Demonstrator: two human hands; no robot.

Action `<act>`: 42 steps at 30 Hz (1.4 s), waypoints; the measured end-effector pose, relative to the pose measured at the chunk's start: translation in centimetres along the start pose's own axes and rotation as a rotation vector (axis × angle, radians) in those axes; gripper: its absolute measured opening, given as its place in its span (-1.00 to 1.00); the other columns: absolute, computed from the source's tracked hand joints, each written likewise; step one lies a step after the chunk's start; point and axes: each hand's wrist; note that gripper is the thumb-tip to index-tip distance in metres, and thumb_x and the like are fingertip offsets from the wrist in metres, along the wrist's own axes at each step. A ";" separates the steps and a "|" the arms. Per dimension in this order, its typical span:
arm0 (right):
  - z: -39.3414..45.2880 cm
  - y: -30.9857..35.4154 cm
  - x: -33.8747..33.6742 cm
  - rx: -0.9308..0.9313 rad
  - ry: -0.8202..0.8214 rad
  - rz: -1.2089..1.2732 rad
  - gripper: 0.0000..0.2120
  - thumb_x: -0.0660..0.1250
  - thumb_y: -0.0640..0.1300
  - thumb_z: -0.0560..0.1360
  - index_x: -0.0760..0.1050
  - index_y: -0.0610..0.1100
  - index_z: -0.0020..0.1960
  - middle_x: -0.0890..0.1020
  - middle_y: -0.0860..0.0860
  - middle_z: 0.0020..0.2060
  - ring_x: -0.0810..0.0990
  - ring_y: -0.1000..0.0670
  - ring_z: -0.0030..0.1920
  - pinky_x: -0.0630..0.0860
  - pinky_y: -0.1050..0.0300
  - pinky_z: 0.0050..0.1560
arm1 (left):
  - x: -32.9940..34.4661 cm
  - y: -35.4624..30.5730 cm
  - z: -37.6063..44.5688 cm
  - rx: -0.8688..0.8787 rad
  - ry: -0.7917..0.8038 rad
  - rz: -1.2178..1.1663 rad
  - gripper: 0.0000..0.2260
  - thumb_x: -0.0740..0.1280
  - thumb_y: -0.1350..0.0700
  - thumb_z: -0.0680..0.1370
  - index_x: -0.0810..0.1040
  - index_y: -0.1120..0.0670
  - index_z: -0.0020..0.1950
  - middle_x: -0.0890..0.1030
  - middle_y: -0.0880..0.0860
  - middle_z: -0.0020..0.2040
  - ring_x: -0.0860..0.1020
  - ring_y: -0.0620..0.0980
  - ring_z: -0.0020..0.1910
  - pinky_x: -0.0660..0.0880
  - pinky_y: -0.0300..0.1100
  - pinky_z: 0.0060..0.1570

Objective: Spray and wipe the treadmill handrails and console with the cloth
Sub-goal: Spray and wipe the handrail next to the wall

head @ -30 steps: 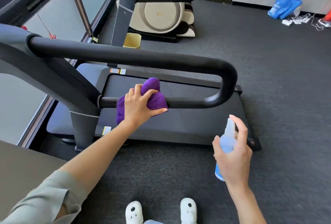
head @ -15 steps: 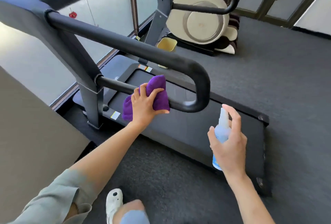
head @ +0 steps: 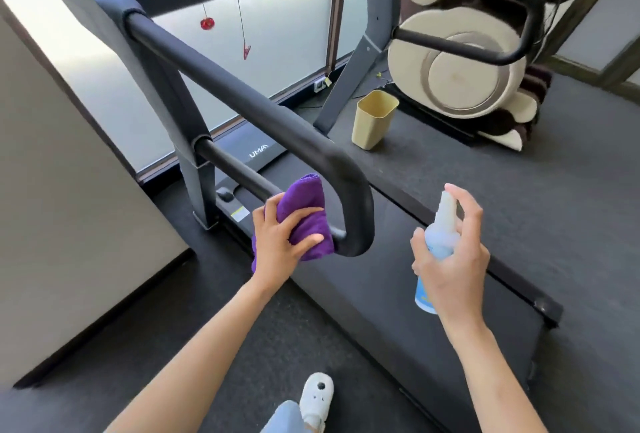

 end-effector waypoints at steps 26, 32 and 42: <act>9.7 -6.7 -4.2 -0.345 0.571 0.183 -0.40 0.37 -0.30 0.48 0.28 0.20 0.34 0.58 -0.01 -0.16 0.60 -0.18 -0.38 0.61 -0.13 -0.24 | 9.4 -14.0 -4.4 -0.776 -0.789 -0.936 -0.74 0.22 -0.19 0.59 0.60 -0.13 0.13 0.68 -0.03 0.08 0.63 -0.06 0.08 0.56 -0.22 0.06; 9.6 -6.2 -2.3 -0.354 0.594 0.210 -0.39 0.38 -0.32 0.47 0.29 0.21 0.33 0.58 0.00 -0.18 0.60 -0.19 -0.39 0.61 -0.11 -0.23 | 7.5 -10.8 -2.3 -0.884 -0.772 -1.101 -0.66 0.43 -0.11 0.48 0.48 -0.16 0.22 0.55 0.10 0.30 0.57 0.14 0.22 0.47 0.15 0.27; 10.4 -2.4 3.2 -0.328 0.544 0.162 -0.39 0.38 -0.32 0.46 0.29 0.19 0.34 0.57 -0.08 -0.22 0.57 -0.27 -0.38 0.59 -0.20 -0.17 | 5.1 -3.9 1.6 -0.831 -0.696 -1.172 -0.59 0.53 -0.08 0.35 0.51 -0.19 0.15 0.68 -0.10 0.03 0.68 -0.10 -0.04 0.58 -0.24 -0.11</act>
Point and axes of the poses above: each hand's wrist, its own z-axis towards the middle knuckle, its own x-axis out of the palm, y = z × x
